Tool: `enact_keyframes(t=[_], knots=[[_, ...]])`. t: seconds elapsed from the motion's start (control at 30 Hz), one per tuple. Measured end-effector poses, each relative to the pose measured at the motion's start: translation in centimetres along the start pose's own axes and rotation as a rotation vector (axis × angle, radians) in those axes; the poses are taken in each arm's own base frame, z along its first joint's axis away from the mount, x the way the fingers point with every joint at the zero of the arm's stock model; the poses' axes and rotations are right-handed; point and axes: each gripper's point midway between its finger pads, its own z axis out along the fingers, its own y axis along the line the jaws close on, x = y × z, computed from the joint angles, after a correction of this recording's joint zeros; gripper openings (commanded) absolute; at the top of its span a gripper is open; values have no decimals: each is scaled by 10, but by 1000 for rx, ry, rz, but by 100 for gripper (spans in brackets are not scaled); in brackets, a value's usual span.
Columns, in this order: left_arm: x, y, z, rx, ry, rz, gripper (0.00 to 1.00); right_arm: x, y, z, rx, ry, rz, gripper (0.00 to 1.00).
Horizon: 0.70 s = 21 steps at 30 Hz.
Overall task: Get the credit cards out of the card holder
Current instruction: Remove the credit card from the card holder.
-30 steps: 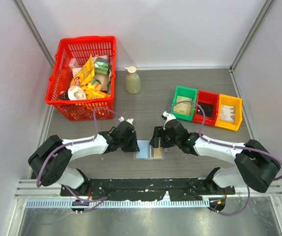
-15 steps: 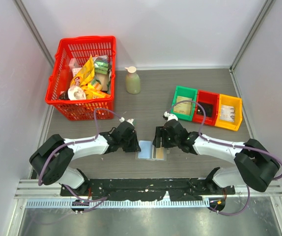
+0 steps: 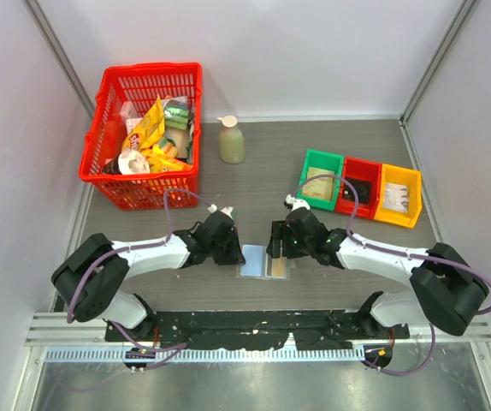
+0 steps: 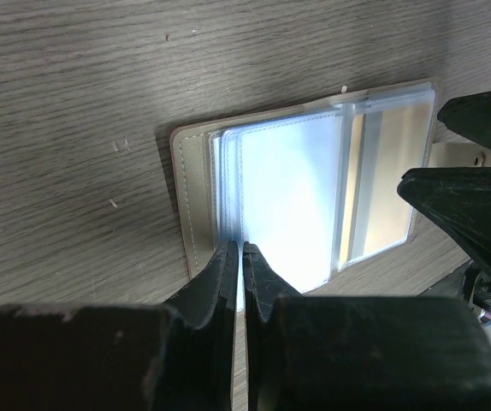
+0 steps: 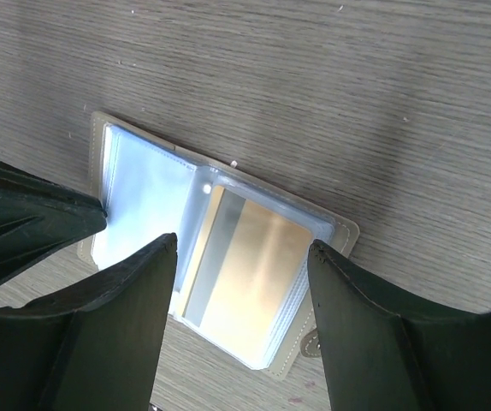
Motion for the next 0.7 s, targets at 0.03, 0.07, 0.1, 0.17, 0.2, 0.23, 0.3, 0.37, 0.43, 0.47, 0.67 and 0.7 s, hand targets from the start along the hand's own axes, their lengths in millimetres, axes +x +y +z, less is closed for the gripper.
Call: enact_keyframes(t=[0.03,0.07,0.1,0.17,0.2,0.23,0.3,0.37,0.43,0.47,0.67,0.7], knots=[[0,0,0,0,0,0,9,1,0,1,-3,4,0,66],[0,0,0,0,0,-1,9,2,1,1,-8,8,0,66],[0,0,0,0,0,-2,9,3,2,2,-15,14,0,66],[0,0,0,0,0,-2,9,5,4,4,-25,25,0,66],[0,0,0,0,0,-2,9,6,4,5,-26,29,0,66],[0,0,0,0,0,-3,9,7,4,5,-27,32,0,66],[0,0,0,-1,1,-3,9,6,5,6,-28,30,0,66],[0,0,0,0,1,-3,9,6,3,6,-19,27,3,66],[0,0,0,0,0,-4,8,5,0,5,-4,24,5,66],[0,0,0,0,1,-4,8,5,-1,4,5,24,4,66],[0,0,0,0,0,-7,8,7,-6,-3,27,28,5,66],[0,0,0,0,1,-8,8,7,-6,-3,26,29,5,66]])
